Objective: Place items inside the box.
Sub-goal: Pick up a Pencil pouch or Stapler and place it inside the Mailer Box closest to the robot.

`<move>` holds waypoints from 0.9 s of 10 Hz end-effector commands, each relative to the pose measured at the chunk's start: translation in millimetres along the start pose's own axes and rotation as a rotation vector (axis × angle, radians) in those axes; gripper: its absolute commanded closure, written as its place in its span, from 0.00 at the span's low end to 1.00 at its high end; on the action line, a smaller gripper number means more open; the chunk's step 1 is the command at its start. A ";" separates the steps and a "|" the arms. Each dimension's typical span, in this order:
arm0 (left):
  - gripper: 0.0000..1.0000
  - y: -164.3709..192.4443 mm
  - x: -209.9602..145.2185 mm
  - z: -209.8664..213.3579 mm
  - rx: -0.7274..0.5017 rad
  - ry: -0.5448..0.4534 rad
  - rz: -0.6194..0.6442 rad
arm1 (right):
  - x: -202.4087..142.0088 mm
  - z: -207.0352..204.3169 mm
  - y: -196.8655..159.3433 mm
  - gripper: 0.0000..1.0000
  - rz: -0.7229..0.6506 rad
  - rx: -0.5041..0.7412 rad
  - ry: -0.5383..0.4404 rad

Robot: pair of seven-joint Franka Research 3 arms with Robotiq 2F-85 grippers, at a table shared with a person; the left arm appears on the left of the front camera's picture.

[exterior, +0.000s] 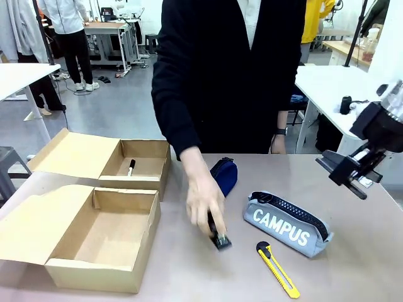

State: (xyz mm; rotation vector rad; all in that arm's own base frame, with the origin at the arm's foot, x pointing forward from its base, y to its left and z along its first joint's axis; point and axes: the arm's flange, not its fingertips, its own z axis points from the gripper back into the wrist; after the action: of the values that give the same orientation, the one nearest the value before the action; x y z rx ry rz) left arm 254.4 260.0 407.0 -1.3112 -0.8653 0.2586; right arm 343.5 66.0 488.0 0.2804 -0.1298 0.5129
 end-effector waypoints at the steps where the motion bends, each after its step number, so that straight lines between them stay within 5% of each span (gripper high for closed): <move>1: 0.00 -1.6 -0.3 -1.9 -0.019 -0.016 -0.021 | -26.4 17.7 -42.9 1.00 -0.181 -0.004 -0.007; 2: 0.00 -1.6 -0.3 -1.9 -0.019 -0.016 -0.021 | -54.4 26.1 -61.1 1.00 -0.328 -0.038 -0.080; 4: 0.00 -1.6 -0.3 -1.9 -0.019 -0.016 -0.021 | -78.6 26.9 -64.0 1.00 -0.336 -0.040 -0.154; 9: 0.00 -1.6 -0.3 -1.9 -0.019 -0.016 -0.021 | -12.0 10.8 -27.4 1.00 -0.262 0.034 -0.138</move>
State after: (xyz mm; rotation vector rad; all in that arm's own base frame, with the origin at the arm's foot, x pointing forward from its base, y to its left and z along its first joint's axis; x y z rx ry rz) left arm 254.1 260.1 406.9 -1.3114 -0.8659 0.2582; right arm 329.7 13.2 482.2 0.3354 -0.1919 0.2628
